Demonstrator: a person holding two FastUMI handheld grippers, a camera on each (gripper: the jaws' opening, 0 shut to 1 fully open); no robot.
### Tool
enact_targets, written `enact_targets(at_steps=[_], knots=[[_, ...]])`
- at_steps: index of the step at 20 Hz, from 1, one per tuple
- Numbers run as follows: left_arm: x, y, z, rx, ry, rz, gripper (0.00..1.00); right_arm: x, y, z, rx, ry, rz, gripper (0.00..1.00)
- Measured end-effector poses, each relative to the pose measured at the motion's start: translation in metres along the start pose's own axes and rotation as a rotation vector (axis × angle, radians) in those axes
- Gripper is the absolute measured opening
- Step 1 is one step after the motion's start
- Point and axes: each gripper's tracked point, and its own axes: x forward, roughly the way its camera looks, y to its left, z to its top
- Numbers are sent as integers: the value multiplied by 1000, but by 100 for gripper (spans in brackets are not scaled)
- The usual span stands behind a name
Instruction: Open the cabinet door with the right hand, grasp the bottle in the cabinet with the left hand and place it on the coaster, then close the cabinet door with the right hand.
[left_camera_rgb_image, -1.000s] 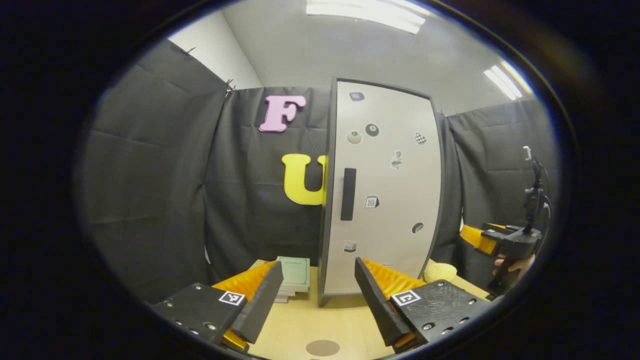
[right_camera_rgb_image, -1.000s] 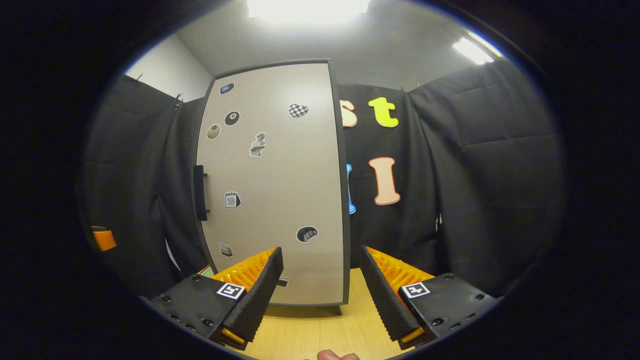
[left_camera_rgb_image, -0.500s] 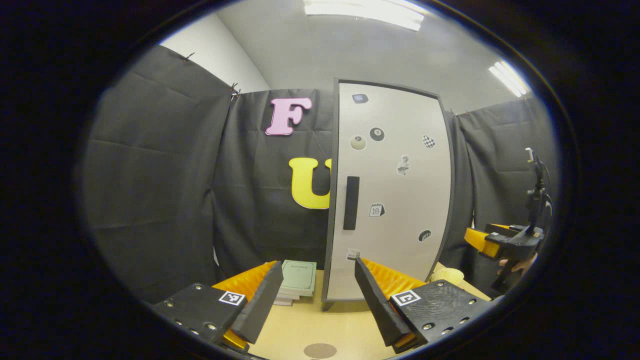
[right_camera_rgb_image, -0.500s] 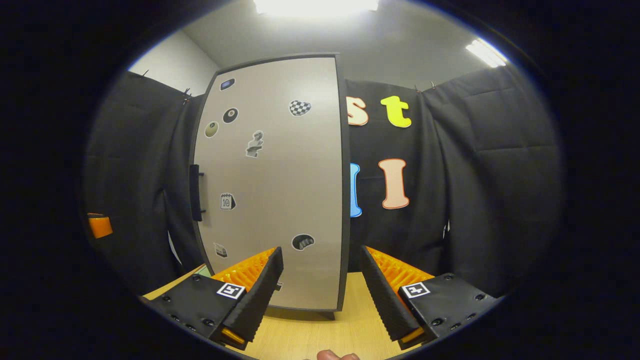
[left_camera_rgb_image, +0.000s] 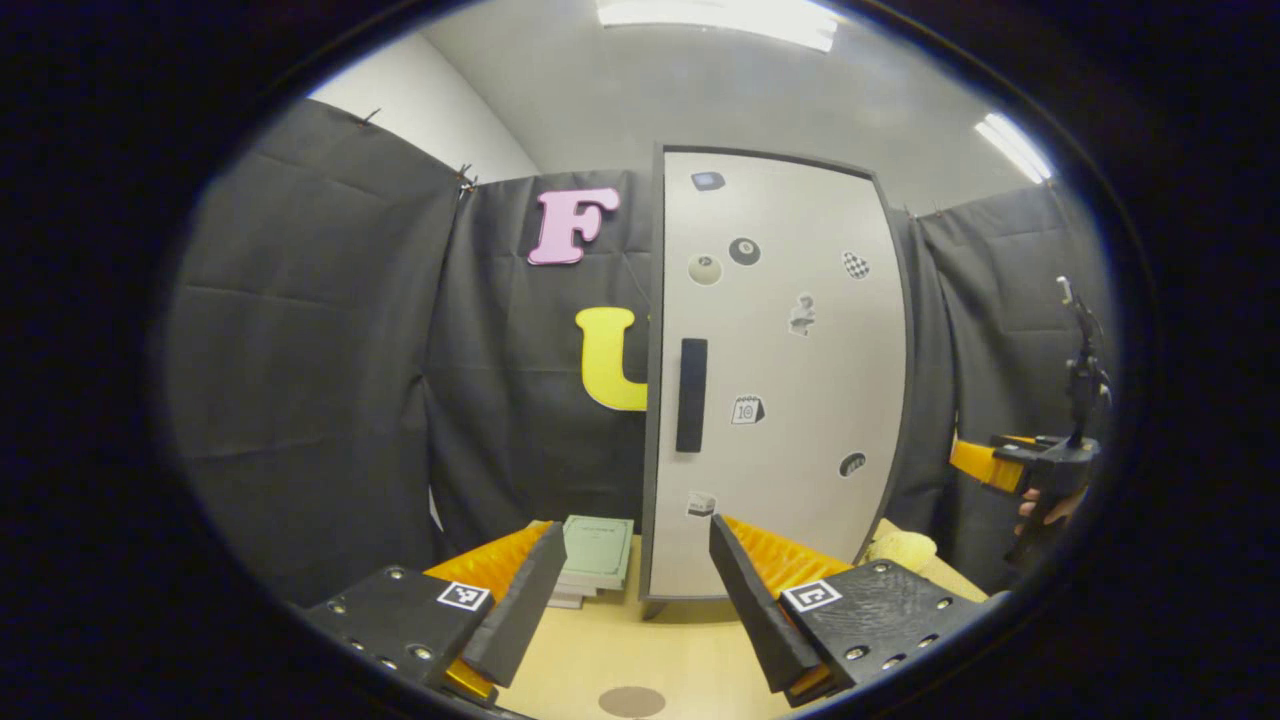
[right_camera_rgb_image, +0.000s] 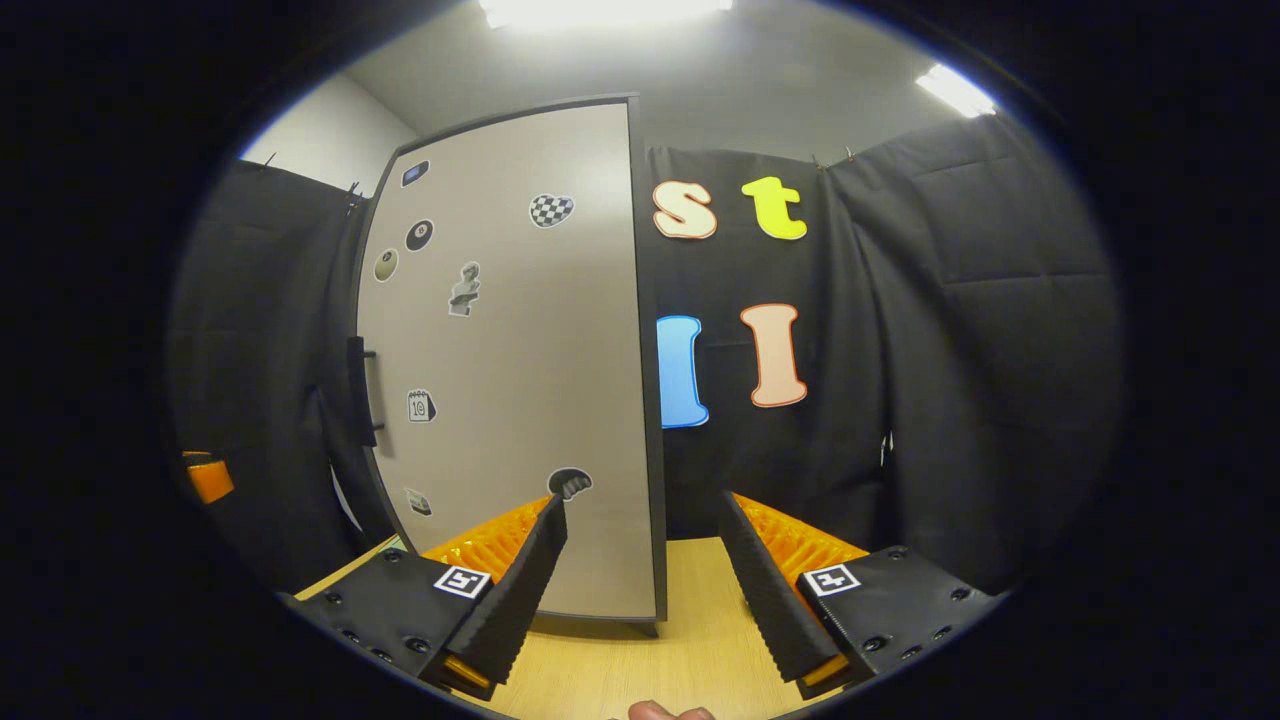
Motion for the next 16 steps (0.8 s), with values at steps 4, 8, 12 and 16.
enact_targets(at_steps=[4, 8, 12, 16], knots=[[-13, 30, -10, -32, -13, -10, 88, 3, 40, 19, 26, -4, 24, 93], [-27, 77, -22, -21, -2, 1, 88, 15, 90, 48, 51, -20, 57, 98], [-29, 107, -51, -78, 50, -26, 88, 27, 145, 77, 49, -41, 85, 93], [-23, 130, -62, -91, 53, -37, 88, 40, 203, 103, 6, -95, 138, 98]])
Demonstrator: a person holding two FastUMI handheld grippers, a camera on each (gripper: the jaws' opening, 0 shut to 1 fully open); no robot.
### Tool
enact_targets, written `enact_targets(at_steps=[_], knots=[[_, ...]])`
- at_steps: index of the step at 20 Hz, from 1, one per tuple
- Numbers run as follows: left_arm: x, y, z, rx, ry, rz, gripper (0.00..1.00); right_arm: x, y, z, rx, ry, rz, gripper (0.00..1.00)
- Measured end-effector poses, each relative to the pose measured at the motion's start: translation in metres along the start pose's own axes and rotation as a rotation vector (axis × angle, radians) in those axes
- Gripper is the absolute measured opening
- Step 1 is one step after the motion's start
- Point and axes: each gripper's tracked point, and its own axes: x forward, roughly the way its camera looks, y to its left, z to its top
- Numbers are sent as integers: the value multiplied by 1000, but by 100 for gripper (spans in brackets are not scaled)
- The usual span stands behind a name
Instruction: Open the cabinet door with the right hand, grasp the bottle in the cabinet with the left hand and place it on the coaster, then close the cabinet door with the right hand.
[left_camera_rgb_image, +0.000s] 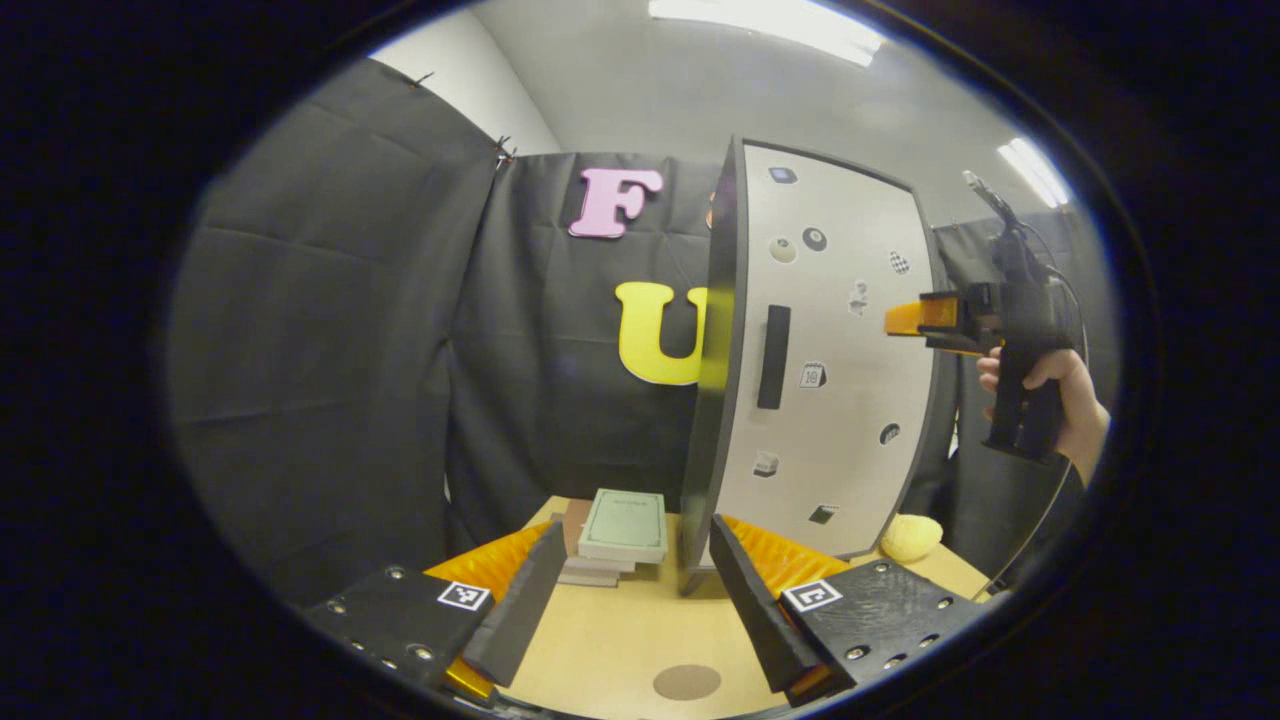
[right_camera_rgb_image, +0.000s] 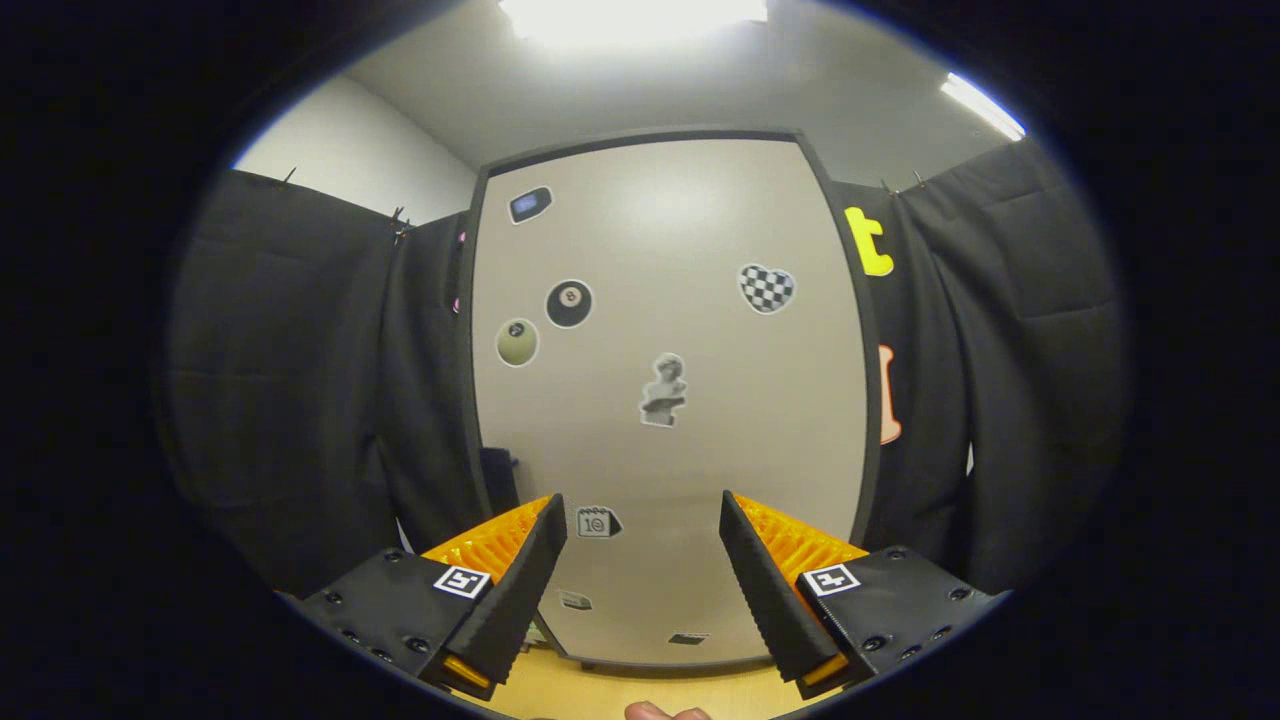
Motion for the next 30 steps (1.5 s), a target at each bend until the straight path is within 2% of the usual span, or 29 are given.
enact_targets(at_steps=[2, 3, 7, 10, 13, 17, 18, 20, 21, 23, 24, 26, 27, 28, 30], knots=[[4, 10, -2, 8, 5, -6, 90, 9, 22, 6, -20, -32, 1, 98], [5, 16, -4, 4, 7, -10, 90, 16, 37, 7, -16, -45, 7, 93], [12, 36, -7, -9, 14, -20, 90, 42, 78, -5, 8, -20, 30, 98], [14, 60, -11, -7, 19, -7, 88, 64, 90, -19, -14, 9, 14, 98], [19, 82, -18, -28, 30, 18, 90, 81, 96, -34, -27, 43, -8, 98], [18, 111, -30, -64, 47, 55, 90, 98, 98, -58, -11, 116, -40, 98], [18, 117, -30, -66, 48, 62, 90, 100, 98, -62, -2, 127, -42, 93], [19, 125, -31, -65, 49, 73, 90, 105, 100, -65, 7, 133, -43, 95], [19, 127, -33, -62, 50, 76, 90, 106, 100, -67, 8, 138, -47, 89], [22, 129, -33, -53, 54, 78, 90, 110, 103, -70, 14, 149, -37, 63], [22, 129, -33, -50, 55, 79, 90, 112, 106, -70, 11, 152, -30, 54], [24, 127, -33, -50, 51, 71, 88, 113, 106, -69, -4, 149, -36, 43], [22, 126, -34, -50, 49, 69, 88, 115, 103, -70, -9, 158, -47, 42], [22, 127, -34, -48, 49, 67, 88, 116, 104, -70, 0, 159, -47, 35], [22, 127, -33, -44, 48, 66, 90, 112, 104, -71, -5, 174, -37, 31]])
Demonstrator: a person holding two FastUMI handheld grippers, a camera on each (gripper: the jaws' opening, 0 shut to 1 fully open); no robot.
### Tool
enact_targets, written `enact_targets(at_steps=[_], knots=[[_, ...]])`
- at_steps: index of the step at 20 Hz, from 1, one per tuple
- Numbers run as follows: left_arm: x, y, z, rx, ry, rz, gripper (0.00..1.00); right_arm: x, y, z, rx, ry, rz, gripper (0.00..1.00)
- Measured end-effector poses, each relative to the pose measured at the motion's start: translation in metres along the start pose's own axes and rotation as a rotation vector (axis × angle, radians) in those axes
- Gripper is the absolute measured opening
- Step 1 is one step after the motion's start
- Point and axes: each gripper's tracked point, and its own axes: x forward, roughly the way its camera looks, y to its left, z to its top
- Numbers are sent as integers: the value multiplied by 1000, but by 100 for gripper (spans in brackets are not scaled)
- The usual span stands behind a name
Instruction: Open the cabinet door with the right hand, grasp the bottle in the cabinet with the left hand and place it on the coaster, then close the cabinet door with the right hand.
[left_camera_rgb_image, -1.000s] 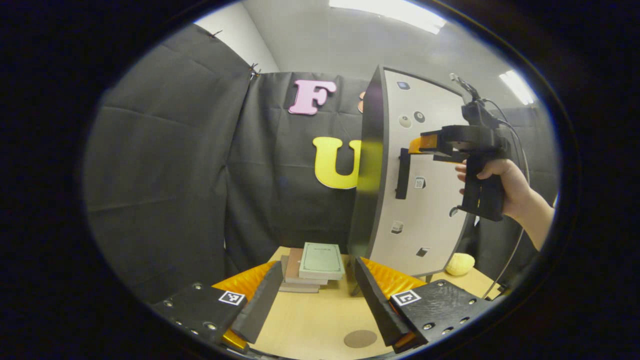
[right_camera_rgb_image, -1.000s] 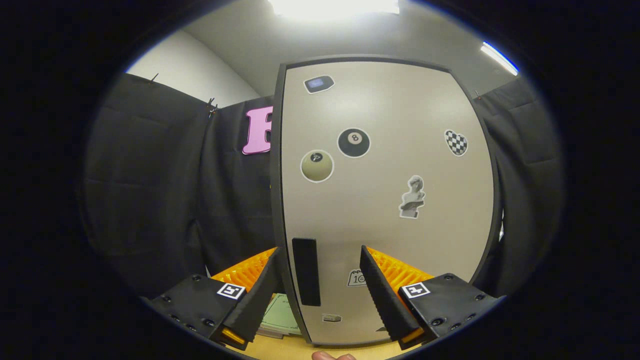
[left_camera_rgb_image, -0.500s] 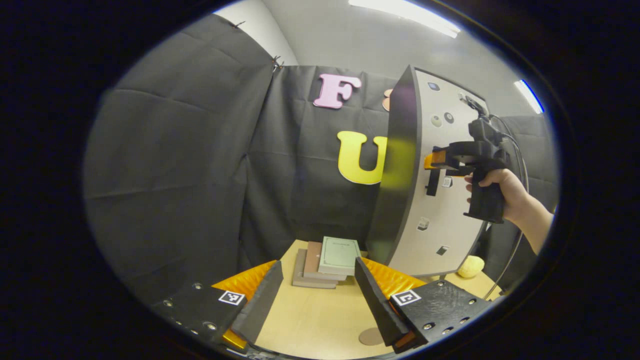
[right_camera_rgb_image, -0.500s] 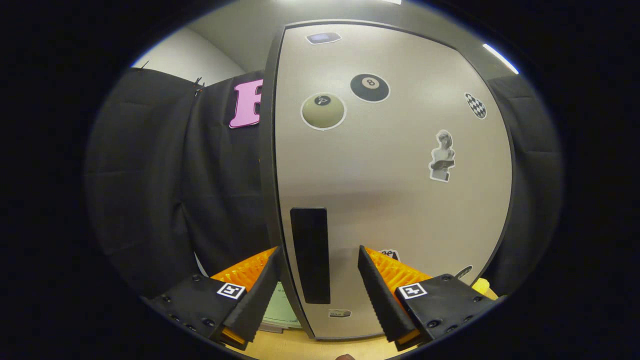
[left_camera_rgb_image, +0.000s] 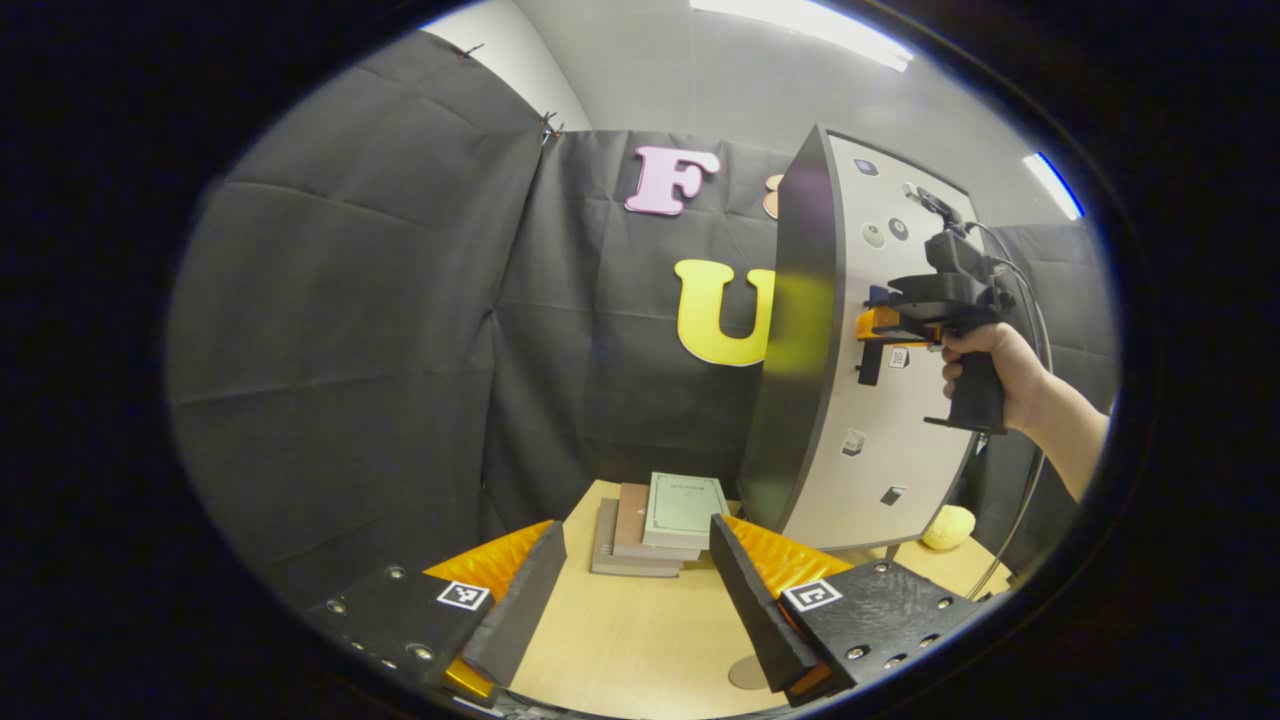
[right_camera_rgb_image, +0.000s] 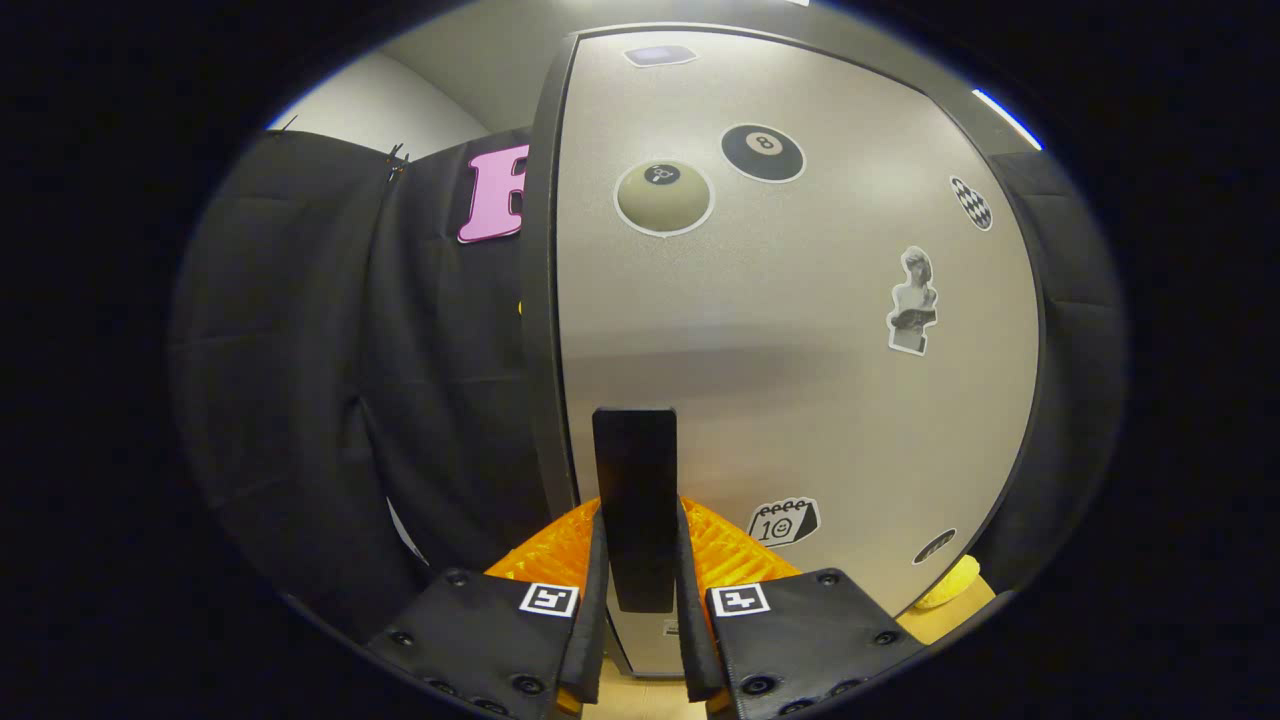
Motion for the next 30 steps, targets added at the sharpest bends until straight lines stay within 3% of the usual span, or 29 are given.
enact_targets(at_steps=[6, 17, 30], knots=[[-1, -9, -5, -10, 6, -19, 90, -5, -1, -1, -11, 1, 68, 18], [-37, -71, -2, 14, -10, -79, 90, -44, -8, -7, -43, 16, 196, 19], [-100, -185, 0, -15, -17, 32, 90, -82, -28, -12, -47, 27, 457, 20]])
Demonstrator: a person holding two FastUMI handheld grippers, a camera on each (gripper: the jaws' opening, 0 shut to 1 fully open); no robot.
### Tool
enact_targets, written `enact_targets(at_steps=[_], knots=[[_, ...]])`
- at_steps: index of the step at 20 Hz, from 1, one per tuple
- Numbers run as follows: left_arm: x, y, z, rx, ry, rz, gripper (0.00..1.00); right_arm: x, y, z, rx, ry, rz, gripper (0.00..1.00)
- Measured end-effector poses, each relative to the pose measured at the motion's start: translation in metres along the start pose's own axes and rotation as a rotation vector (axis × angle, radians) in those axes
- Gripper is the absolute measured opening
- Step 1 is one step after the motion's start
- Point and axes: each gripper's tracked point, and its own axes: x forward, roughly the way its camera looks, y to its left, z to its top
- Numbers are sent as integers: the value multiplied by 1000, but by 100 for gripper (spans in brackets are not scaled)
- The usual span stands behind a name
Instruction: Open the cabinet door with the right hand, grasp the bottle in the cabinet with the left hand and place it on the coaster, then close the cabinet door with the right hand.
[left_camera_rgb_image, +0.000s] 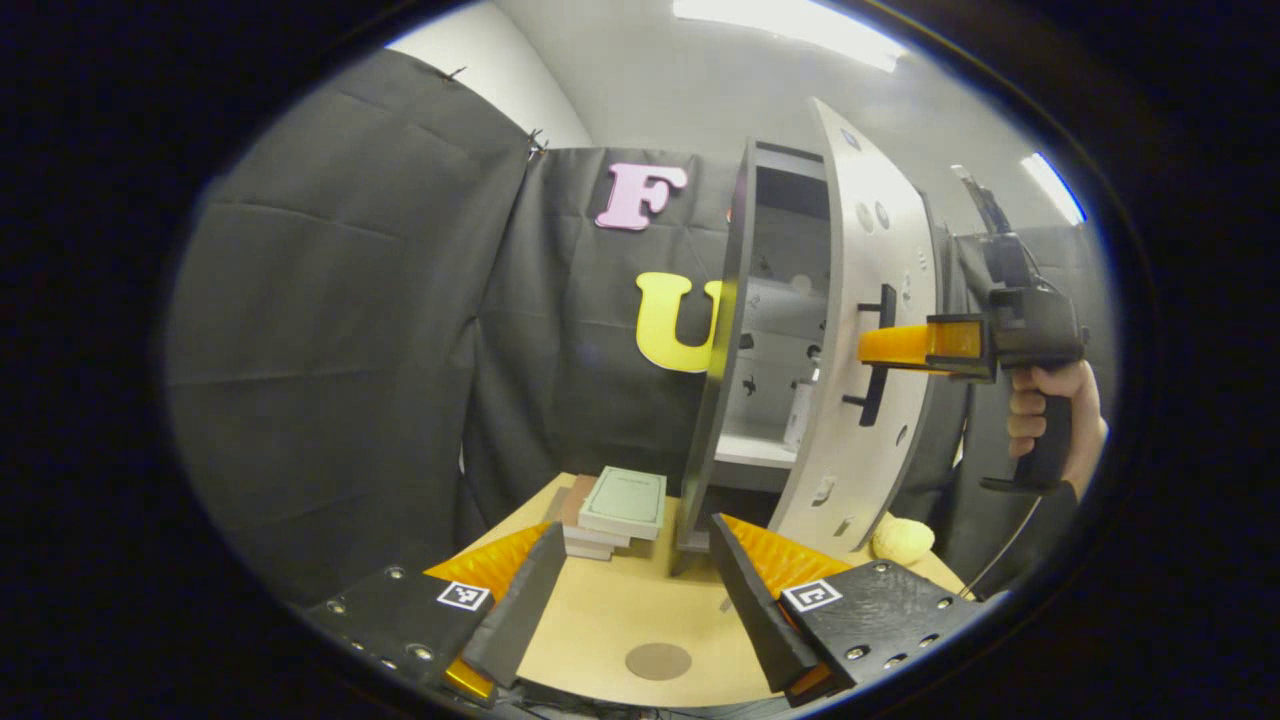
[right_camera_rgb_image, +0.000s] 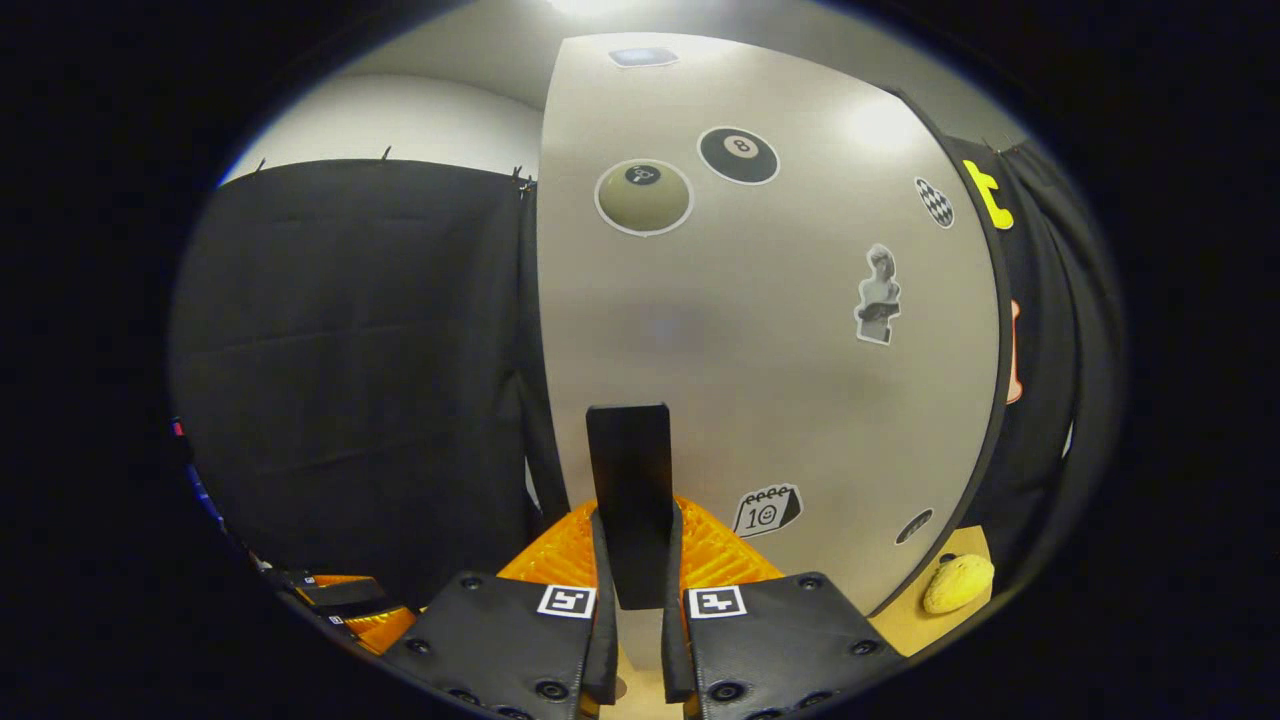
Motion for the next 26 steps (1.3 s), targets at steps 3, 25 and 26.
enact_targets(at_steps=[3, 25, 26], knots=[[-23, -34, -4, 15, -2, 25, 88, -5, -3, -2, -5, -2, 51, 20], [-68, -157, -8, 48, -57, 30, 90, -34, -36, -7, 4, -7, 45, 17], [-67, -159, -8, 52, -57, 29, 88, -36, -38, -6, 7, -13, 41, 17]])
